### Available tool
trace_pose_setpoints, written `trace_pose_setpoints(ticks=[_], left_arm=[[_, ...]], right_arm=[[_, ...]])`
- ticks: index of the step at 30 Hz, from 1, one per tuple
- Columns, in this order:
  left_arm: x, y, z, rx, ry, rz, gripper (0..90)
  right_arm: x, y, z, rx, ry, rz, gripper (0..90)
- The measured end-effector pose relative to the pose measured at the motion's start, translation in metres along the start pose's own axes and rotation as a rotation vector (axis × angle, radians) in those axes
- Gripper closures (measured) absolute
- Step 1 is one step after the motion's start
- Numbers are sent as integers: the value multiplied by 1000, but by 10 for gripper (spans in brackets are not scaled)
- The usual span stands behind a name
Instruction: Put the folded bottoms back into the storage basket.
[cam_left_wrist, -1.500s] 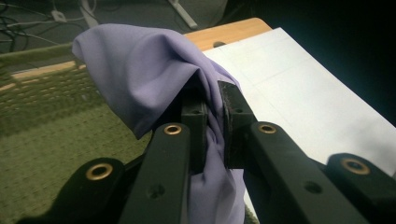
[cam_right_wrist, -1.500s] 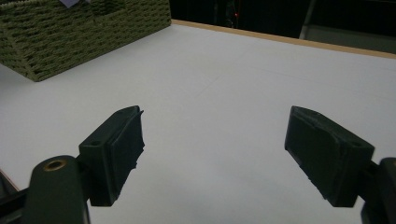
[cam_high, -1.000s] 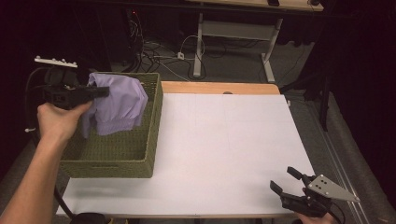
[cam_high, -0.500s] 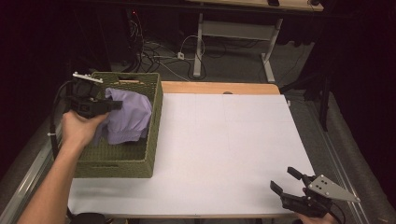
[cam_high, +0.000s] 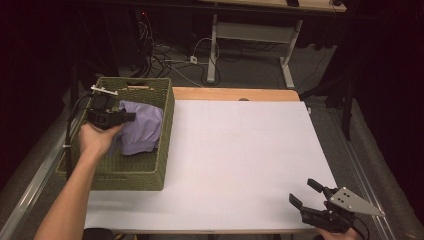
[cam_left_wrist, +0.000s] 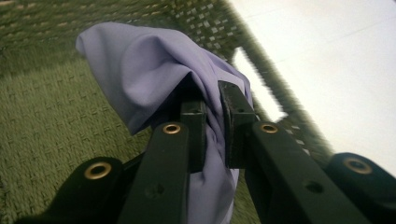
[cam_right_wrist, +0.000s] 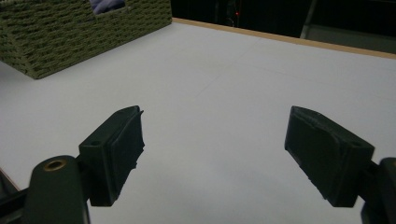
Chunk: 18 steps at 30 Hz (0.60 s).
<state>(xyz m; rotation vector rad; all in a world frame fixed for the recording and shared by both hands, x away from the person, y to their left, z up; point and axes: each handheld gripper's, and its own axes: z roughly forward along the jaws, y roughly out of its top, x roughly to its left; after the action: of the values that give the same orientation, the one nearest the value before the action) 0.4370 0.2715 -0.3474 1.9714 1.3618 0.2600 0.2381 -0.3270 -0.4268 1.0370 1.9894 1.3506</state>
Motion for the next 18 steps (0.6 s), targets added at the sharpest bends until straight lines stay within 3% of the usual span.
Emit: trace_pose_setpoints(ticks=[5, 10, 13, 18], left_arm=[[10, -2, 17, -5, 41, -16, 791], [22, -4, 29, 46, 92, -42, 781], [30, -7, 36, 55, 130, -80, 769], [37, -10, 45, 102, 191, -86, 735]], right_arm=[[0, 0, 1, 4, -3, 3, 199], [0, 0, 1, 5, -4, 5, 199], [0, 0, 1, 6, -6, 6, 199], [0, 0, 1, 6, -7, 8, 199]])
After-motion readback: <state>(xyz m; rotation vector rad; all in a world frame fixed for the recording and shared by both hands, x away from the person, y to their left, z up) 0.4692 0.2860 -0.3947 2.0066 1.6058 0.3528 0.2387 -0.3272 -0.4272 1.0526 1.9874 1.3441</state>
